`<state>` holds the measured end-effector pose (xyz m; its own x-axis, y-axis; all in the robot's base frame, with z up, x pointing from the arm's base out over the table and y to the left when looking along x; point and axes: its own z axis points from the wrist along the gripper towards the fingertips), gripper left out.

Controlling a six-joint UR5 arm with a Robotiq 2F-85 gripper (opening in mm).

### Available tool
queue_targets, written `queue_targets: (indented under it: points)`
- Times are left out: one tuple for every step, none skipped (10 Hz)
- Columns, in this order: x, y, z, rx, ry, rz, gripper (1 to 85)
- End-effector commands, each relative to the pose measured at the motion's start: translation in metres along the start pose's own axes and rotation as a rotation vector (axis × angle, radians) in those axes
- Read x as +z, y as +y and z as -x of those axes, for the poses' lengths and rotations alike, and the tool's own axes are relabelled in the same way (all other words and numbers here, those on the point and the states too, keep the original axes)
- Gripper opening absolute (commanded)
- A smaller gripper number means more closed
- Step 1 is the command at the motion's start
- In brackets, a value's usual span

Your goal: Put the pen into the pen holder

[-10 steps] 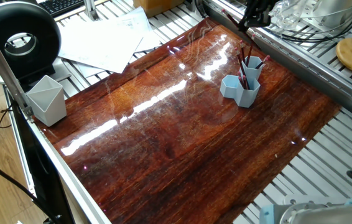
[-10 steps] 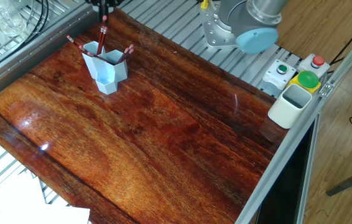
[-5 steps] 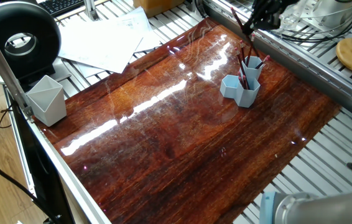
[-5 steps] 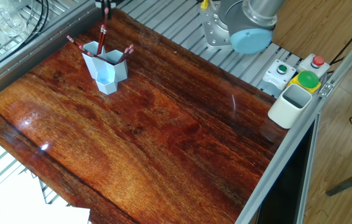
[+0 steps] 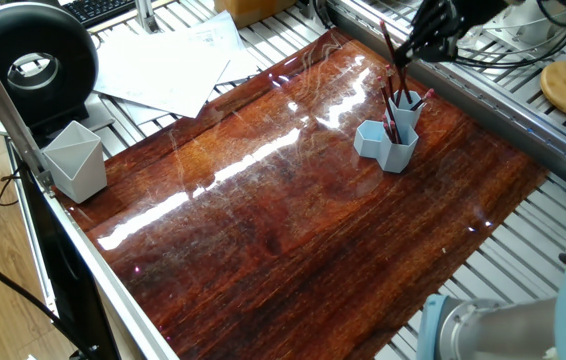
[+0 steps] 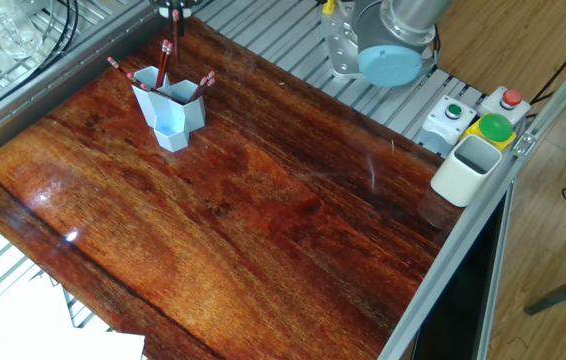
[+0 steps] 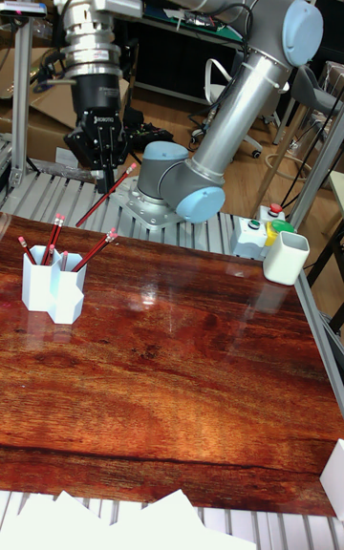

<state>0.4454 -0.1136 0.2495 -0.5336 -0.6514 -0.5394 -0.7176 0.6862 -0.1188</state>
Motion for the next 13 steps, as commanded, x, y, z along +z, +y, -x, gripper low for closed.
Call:
queue_targets:
  points:
    - [0.01,0.002,-0.005,-0.003,-0.044,-0.017,1.0]
    - [0.013,-0.001,-0.007,-0.011,-0.046,-0.025,1.0]
    - [0.017,-0.002,-0.01,-0.018,-0.05,-0.03,1.0]
    - [0.02,-0.002,-0.013,-0.022,-0.058,-0.03,1.0]
    - [0.022,-0.001,-0.015,-0.026,-0.067,-0.033,1.0]
    - [0.026,-0.001,-0.017,-0.027,-0.074,-0.039,1.0]
    - [0.028,-0.001,-0.017,-0.029,-0.083,-0.044,1.0]
    - [0.029,-0.001,-0.015,-0.029,-0.094,-0.044,1.0]
    - [0.029,-0.001,-0.014,-0.031,-0.098,-0.045,1.0]
    - [0.029,-0.002,-0.015,-0.035,-0.101,-0.049,1.0]
    - [0.032,-0.002,-0.017,-0.041,-0.11,-0.05,1.0]
    - [0.035,-0.001,-0.017,-0.047,-0.123,-0.049,1.0]
    - [0.038,-0.002,-0.019,-0.052,-0.131,-0.053,1.0]
